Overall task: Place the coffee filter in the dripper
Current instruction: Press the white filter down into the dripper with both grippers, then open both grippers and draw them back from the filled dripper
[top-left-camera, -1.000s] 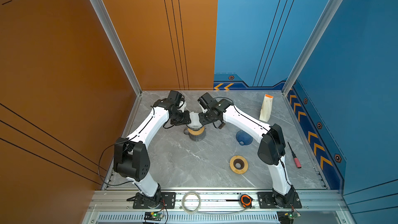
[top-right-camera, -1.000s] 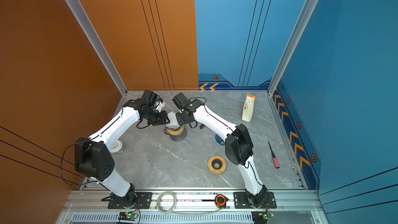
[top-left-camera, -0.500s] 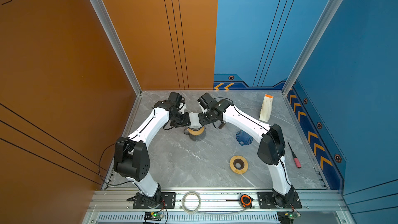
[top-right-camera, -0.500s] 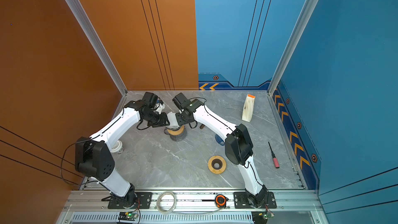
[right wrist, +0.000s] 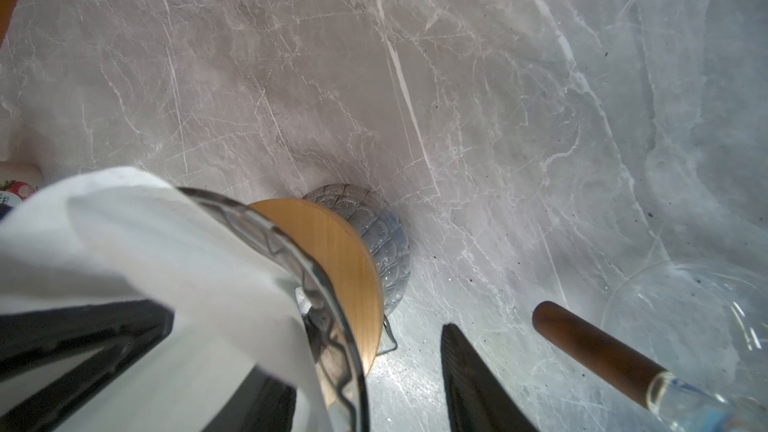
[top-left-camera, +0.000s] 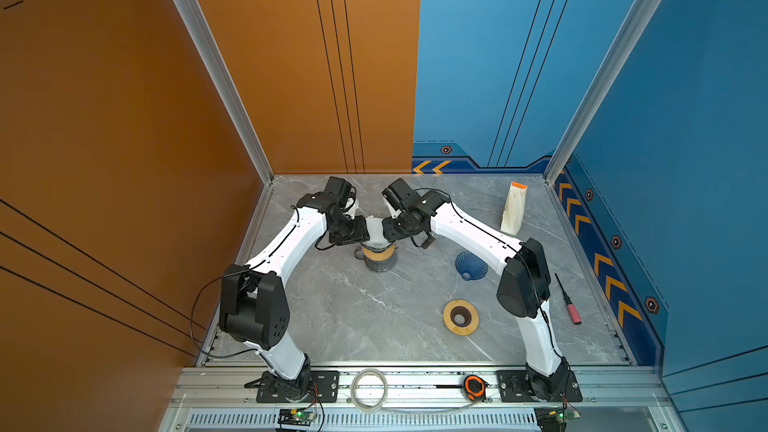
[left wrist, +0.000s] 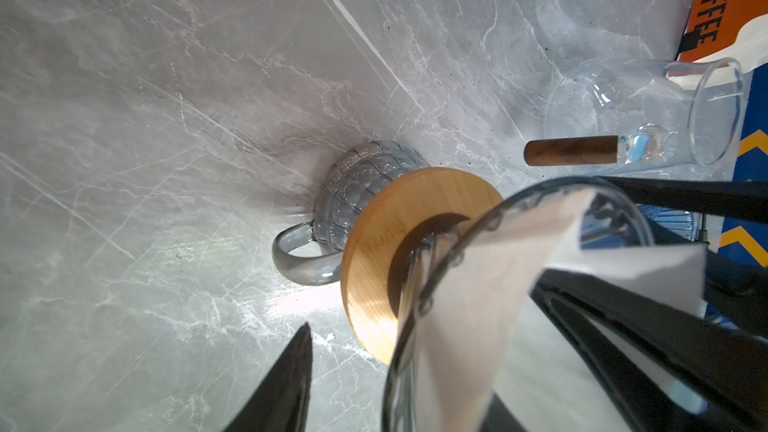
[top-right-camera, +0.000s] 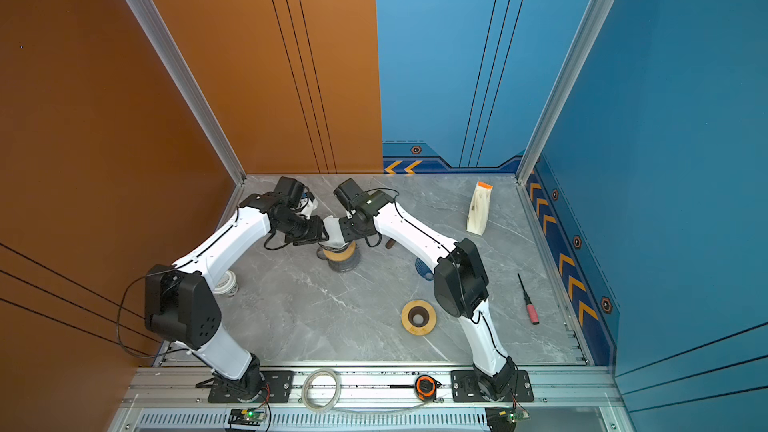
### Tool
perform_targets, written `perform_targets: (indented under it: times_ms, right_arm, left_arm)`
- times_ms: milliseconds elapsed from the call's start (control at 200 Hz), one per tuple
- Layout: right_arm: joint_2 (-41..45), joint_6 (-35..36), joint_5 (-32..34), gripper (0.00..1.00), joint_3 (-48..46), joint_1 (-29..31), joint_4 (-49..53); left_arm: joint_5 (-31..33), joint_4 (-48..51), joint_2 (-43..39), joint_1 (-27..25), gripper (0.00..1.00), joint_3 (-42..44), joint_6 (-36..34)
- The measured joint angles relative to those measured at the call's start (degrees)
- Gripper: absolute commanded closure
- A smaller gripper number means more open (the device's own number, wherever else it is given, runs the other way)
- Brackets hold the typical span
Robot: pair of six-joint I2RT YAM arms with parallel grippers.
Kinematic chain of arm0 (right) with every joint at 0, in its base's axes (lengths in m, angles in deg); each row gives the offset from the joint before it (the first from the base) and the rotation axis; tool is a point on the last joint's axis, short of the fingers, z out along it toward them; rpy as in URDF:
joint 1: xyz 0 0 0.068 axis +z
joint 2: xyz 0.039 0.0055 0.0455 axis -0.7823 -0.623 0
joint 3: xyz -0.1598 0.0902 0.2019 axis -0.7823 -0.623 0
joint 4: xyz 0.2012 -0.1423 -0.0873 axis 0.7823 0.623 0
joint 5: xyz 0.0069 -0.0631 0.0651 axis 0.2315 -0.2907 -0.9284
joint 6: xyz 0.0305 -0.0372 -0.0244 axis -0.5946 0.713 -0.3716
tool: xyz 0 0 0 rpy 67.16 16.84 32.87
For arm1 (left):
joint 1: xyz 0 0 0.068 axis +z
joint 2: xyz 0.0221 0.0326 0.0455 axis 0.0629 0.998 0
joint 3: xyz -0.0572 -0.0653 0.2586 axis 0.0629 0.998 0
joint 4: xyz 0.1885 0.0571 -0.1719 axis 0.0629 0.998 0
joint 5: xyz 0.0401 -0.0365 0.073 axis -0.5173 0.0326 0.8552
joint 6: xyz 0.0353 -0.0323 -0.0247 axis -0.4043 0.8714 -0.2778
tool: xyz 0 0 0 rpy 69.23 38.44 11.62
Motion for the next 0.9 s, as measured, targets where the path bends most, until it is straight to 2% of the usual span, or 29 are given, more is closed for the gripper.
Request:
perform_targets:
  times_ms: [391,901]
  right_arm:
    - [2.4,0.0,0.0,0.35,0.1,-0.1,-0.1]
    - [5.8,0.1,-0.1,0.29,0.3,-0.1,-0.7]
  left_arm:
    - [0.0,0.0,-1.0,0.0,0.44,-1.7,0.6]
    - [0.0,0.0,-3.9,0.0,0.38,-3.1,0.9]
